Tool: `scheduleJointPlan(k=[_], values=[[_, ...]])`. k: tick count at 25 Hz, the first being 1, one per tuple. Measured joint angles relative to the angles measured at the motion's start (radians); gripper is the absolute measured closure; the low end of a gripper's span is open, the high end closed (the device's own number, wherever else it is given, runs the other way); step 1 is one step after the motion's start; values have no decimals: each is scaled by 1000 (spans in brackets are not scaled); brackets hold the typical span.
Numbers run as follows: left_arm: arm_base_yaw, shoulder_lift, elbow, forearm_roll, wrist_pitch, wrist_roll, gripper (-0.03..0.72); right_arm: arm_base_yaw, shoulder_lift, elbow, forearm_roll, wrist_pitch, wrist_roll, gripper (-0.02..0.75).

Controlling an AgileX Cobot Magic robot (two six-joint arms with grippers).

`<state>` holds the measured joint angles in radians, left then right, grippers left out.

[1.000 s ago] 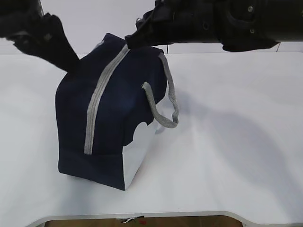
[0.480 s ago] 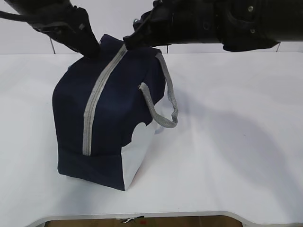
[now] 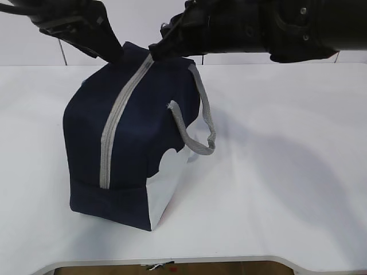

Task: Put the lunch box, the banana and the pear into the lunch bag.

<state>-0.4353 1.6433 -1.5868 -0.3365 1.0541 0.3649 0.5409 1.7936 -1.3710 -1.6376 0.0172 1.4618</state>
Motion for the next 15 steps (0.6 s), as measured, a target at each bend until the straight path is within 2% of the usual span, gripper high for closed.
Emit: scheduleJointPlan(k=[11, 13, 15], values=[[31, 94, -4, -53, -1, -18, 313, 0, 0, 0, 0, 0, 0, 721], [33, 108, -4, -57, -1, -18, 349, 0, 0, 0, 0, -2, 0, 721], [33, 114, -4, -57, -1, -16, 441, 0, 0, 0, 0, -2, 0, 721]])
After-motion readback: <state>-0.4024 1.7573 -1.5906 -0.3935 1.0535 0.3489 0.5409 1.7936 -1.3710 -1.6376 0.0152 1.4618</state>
